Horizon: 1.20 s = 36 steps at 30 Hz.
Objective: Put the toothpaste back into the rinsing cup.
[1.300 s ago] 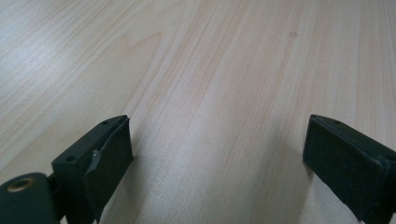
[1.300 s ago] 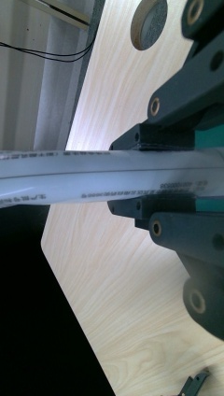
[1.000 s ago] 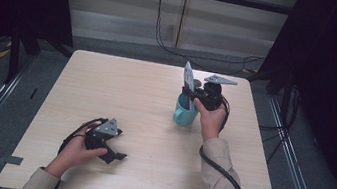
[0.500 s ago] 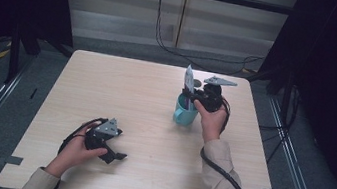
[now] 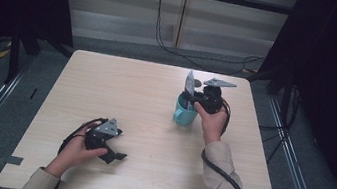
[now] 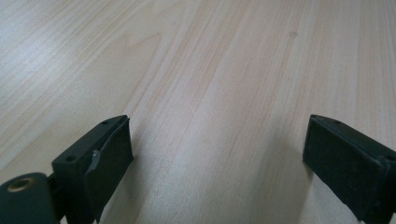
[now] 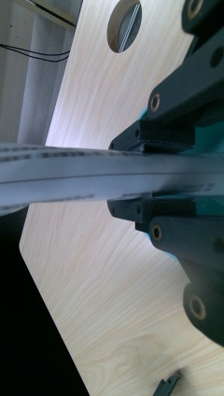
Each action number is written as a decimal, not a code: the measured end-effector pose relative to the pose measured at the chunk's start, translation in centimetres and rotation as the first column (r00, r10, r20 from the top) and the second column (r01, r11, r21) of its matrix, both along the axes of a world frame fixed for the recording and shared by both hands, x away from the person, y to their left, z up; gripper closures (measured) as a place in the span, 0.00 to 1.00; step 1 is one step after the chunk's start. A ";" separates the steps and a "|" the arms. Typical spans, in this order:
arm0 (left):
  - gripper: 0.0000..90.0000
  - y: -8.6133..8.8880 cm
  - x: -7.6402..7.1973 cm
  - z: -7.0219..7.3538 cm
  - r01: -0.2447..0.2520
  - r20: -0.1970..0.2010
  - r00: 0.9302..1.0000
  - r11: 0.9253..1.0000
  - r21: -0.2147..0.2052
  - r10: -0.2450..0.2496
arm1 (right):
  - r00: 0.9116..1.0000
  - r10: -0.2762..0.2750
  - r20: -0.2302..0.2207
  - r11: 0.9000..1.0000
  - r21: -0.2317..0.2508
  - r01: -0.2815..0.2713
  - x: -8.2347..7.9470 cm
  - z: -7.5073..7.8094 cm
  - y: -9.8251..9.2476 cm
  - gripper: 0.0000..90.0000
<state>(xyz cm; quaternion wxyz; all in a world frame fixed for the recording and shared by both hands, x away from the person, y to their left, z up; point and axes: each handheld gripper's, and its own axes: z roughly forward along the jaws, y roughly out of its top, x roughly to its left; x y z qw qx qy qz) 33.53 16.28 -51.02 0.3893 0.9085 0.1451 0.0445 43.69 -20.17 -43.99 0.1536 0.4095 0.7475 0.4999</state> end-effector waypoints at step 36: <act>0.09 0.0 0.0 0.0 0.002 -0.001 1.000 1.000 0.002 -0.002 | 1.000 -0.029 0.009 0.999 -0.033 0.029 -0.1 1.1 0.0 0.57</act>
